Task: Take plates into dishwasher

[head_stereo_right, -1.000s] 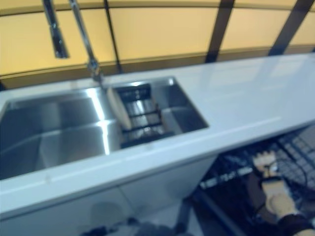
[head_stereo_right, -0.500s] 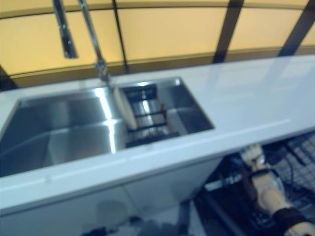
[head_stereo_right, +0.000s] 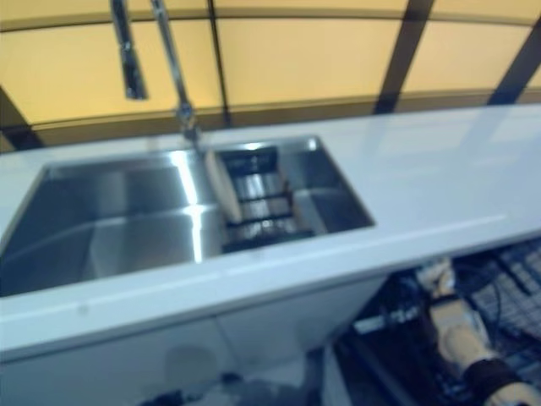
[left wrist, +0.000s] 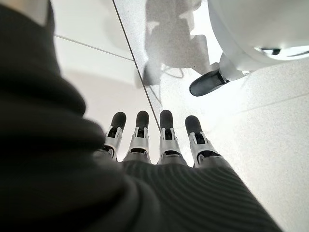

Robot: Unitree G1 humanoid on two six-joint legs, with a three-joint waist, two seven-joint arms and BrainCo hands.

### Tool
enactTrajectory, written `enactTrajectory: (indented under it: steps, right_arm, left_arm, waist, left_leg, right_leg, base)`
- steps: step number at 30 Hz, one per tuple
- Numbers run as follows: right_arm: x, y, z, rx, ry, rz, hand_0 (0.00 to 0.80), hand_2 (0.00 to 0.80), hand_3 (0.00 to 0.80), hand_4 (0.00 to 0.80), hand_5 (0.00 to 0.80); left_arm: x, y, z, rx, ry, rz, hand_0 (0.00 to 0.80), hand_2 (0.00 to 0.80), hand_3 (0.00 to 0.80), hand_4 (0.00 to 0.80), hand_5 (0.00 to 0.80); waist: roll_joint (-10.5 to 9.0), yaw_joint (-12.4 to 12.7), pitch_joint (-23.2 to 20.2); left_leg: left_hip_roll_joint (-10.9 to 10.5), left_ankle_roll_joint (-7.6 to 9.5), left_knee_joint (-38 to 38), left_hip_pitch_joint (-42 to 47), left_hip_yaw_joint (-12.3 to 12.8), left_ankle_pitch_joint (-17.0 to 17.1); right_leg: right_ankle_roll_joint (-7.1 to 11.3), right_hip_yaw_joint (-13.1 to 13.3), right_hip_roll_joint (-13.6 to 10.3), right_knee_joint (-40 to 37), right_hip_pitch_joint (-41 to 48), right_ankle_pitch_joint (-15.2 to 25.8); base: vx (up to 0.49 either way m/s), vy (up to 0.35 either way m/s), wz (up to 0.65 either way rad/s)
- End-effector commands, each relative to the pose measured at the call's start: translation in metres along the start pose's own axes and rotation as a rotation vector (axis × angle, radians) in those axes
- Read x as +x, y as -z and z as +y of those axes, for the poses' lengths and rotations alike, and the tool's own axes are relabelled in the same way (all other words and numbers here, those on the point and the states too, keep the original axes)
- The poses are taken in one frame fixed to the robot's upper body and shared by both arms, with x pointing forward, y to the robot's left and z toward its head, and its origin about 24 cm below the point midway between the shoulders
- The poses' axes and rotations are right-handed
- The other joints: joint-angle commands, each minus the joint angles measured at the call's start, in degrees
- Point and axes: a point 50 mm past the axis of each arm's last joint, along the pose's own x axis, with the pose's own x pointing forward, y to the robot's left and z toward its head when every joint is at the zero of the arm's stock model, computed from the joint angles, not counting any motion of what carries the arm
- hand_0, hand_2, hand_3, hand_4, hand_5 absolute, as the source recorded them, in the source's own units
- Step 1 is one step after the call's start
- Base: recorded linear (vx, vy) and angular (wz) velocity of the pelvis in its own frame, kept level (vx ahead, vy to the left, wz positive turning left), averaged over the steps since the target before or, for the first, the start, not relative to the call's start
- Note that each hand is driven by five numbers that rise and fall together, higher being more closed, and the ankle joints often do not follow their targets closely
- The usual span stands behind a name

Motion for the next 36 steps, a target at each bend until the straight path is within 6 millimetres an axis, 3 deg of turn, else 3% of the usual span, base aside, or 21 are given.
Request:
enactTrajectory:
  steps: [1,6,7,8,9,18,29,36]
  right_arm:
    - [0.013,-0.001,-0.014,0.126,-0.027,0.045,0.8,0.8,0.8,0.8,0.8]
    - [0.013,-0.005,-0.011,0.172,-0.055,0.038,0.8,0.8,0.8,0.8,0.8]
    - [0.013,-0.006,-0.011,0.176,-0.057,0.038,0.722,0.722,0.722,0.722,0.722]
    - [0.013,-0.005,-0.01,0.185,-0.064,0.039,0.584,0.584,0.584,0.584,0.584]
    - [0.012,-0.005,-0.009,0.195,-0.065,0.043,0.0,0.0,0.0,0.0,0.0]
    - [0.01,0.012,-0.01,0.242,-0.062,0.086,0.0,0.0,0.0,0.0,0.0]
    - [0.004,0.057,-0.019,0.342,-0.058,0.149,0.0,0.0,0.0,0.0,0.0]
    - [-0.006,0.097,0.001,0.469,-0.194,0.282,0.0,0.0,0.0,0.0,0.0]
  left_arm:
    - [0.001,-0.022,0.011,0.039,-0.033,-0.05,0.0,0.0,0.0,0.0,0.0]
    - [0.001,-0.023,0.012,0.041,-0.035,-0.05,0.0,0.0,0.0,0.0,0.0]
    - [0.001,-0.024,0.012,0.041,-0.036,-0.05,0.0,0.0,0.0,0.0,0.0]
    - [0.001,-0.024,0.012,0.039,-0.037,-0.05,0.0,0.0,0.0,0.0,0.0]
    - [0.001,-0.024,0.012,0.039,-0.038,-0.05,0.0,0.0,0.0,0.0,0.0]
    - [0.001,-0.023,0.016,0.028,-0.046,-0.049,0.0,0.0,0.0,0.0,0.0]
    - [0.0,-0.021,0.025,0.003,-0.072,-0.043,0.0,0.0,0.0,0.0,0.0]
    - [-0.001,-0.02,0.032,-0.02,-0.092,-0.037,0.0,0.0,0.0,0.0,0.0]
  waist:
    - [-2.32,1.07,1.28]
    - [-2.45,1.14,1.4]
    - [-2.47,1.13,1.42]
    - [-2.5,1.13,1.45]
    - [-2.52,1.11,1.47]
    - [-2.89,0.43,1.65]
    - [-3.96,-1.04,2.06]
    - [-4.67,-2.31,2.5]
  left_leg:
    - [-0.75,5.18,0.23,3.29,-0.76,-5.45]
    - [-0.64,5.2,0.23,3.38,-0.72,-5.39]
    - [-0.63,5.21,0.23,3.4,-0.72,-5.37]
    - [-0.58,5.2,0.23,3.4,-0.69,-5.33]
    - [-0.56,5.2,0.23,3.4,-0.69,-5.34]
    - [-0.49,5.32,0.23,3.36,-0.22,-5.24]
    - [-0.25,5.52,0.23,3.64,0.95,-5.25]
    - [0.0,5.64,0.29,4.14,1.78,-5.53]
  right_leg:
    - [5.59,-0.06,-3.09,0.14,-2.5,1.01]
    - [5.6,-0.04,-3.1,0.13,-2.4,1.13]
    - [5.59,-0.01,-3.09,0.13,-2.4,1.17]
    - [5.57,-0.01,-3.1,0.13,-2.38,1.17]
    - [5.56,-0.01,-3.1,0.15,-2.42,1.2]
    - [5.54,0.69,-2.86,0.22,-2.66,1.36]
    - [5.51,2.15,-2.16,0.35,-3.02,1.71]
    - [5.52,3.02,-1.6,0.5,-2.91,1.8]
  base:
    - [0.0,0.0,0.0]
    - [0.0,0.0,0.0]
    - [0.0,0.0,0.0]
    - [0.0,0.0,0.0]
    - [0.0,0.0,0.0]
    - [0.0,0.0,0.0]
    - [0.0,0.0,0.0]
    - [-0.001,-0.002,-0.01]
